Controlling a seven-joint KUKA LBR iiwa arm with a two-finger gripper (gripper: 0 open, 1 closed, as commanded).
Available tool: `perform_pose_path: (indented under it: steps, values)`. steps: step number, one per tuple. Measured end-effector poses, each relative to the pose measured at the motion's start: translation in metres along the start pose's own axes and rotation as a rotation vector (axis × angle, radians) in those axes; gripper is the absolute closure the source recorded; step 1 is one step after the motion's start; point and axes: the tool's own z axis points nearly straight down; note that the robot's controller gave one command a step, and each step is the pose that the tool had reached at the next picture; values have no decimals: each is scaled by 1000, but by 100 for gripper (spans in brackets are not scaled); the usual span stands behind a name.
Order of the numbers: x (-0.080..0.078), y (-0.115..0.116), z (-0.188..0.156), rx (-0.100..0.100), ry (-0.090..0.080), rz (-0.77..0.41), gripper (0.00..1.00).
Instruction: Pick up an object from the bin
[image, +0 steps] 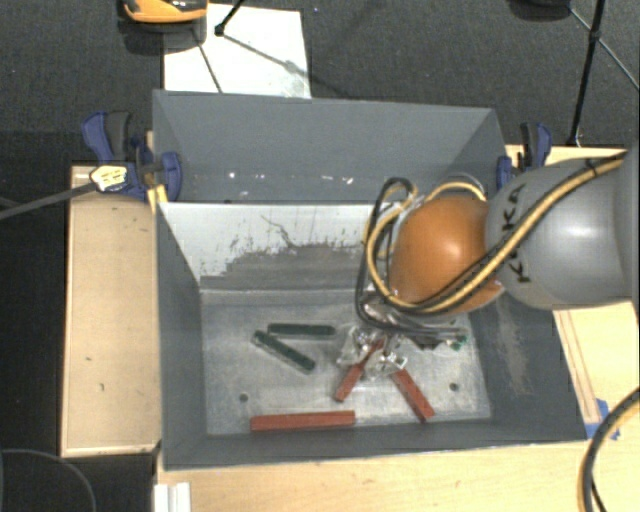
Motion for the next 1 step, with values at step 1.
perform_pose_path:
  steps: [1]
  values:
    - [0, 0, 0, 0, 0, 0, 100]
